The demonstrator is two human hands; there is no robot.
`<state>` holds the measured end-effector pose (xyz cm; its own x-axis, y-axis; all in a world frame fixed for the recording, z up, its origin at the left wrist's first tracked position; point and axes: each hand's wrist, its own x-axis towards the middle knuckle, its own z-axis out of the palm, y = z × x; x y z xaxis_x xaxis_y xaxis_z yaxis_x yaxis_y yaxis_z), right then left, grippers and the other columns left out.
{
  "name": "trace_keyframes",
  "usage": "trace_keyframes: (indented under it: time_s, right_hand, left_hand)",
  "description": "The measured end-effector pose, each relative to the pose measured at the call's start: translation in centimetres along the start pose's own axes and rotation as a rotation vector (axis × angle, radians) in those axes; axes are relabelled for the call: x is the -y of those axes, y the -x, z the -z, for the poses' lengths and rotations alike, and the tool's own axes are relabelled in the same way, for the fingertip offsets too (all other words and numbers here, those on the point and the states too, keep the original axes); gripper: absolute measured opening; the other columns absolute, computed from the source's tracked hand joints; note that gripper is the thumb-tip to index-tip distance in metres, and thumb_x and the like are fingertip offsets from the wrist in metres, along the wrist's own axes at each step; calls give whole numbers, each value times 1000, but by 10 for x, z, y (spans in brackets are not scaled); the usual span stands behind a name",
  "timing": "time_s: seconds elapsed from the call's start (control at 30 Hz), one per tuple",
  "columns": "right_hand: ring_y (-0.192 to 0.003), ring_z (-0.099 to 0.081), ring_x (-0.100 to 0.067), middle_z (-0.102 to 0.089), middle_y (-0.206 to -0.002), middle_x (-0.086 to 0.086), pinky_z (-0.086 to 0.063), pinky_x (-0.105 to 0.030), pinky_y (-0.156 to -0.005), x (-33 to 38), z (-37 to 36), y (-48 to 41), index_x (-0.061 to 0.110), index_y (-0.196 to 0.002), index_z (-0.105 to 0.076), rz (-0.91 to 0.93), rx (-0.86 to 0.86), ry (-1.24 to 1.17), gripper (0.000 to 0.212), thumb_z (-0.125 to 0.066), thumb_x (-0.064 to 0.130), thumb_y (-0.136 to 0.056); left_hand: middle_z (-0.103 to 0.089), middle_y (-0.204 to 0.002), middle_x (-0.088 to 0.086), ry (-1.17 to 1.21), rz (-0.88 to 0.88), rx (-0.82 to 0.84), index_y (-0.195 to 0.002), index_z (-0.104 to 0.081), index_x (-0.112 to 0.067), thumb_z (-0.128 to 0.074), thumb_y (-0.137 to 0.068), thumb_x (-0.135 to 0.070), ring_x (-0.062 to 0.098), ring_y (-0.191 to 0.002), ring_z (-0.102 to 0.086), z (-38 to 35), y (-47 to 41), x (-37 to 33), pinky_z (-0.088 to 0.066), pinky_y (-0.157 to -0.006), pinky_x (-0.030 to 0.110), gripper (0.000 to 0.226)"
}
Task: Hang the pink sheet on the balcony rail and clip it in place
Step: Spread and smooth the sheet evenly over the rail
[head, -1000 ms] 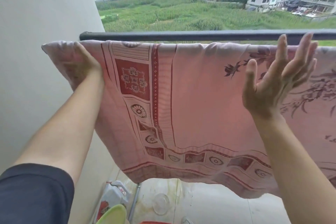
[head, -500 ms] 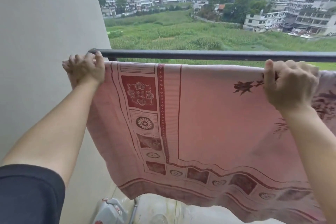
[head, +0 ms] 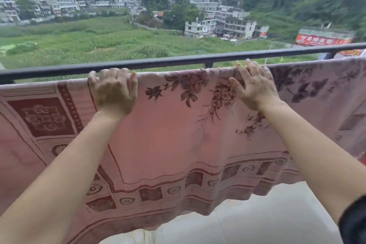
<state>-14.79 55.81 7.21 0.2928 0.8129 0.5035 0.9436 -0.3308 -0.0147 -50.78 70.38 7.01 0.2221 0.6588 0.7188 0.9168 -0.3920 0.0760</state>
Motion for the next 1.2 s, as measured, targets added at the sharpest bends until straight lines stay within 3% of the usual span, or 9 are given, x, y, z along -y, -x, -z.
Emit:
trace_keyframes:
  time_s: [0.17,0.47,0.77,0.93,1.2]
  right_hand:
    - [-153,-9,-25,-18,-164,-11,-2,-49,-124,-77,4,-4,26,-158,-21,-22,52,-81,70,-18,64,-99]
    - [-154,2,-23,-2,-167,-7,1,-50,-124,-279,-12,-9,36,-158,-8,-24,69,-40,68,-17,66,-99]
    - [-153,10,-25,18,-166,-3,-2,-49,-124,-446,-22,3,38,-158,6,-56,99,-10,68,-23,60,-100]
    - [-153,12,-21,21,-165,-3,-1,-47,-125,-527,-34,-2,28,-158,13,-230,48,-133,74,-24,58,-101]
    - [-154,3,-26,8,-167,-10,-2,-42,-123,-726,-39,-11,23,-160,3,-539,37,5,73,-22,59,-101]
  left_hand:
    - [-57,-131,16,82,-113,28,-131,-57,-13,-26,-100,-49,36,-124,-48,-9,5,-115,-15,-112,63,57]
    - [-49,-142,15,63,-145,117,-142,-45,-16,-19,-100,-54,33,-133,-42,-47,-10,-343,-12,-113,64,62]
    - [-35,-154,16,71,-454,135,-150,-33,-12,-25,-102,-48,34,-141,-33,-87,-25,-555,-16,-115,61,61]
    - [-35,-154,18,175,-581,116,-149,-34,-7,-28,-102,-42,35,-142,-32,-111,-35,-677,-17,-115,61,59]
    - [-36,-153,20,322,-766,87,-147,-37,-10,-27,-99,-45,38,-138,-36,-154,-54,-897,-23,-111,60,60]
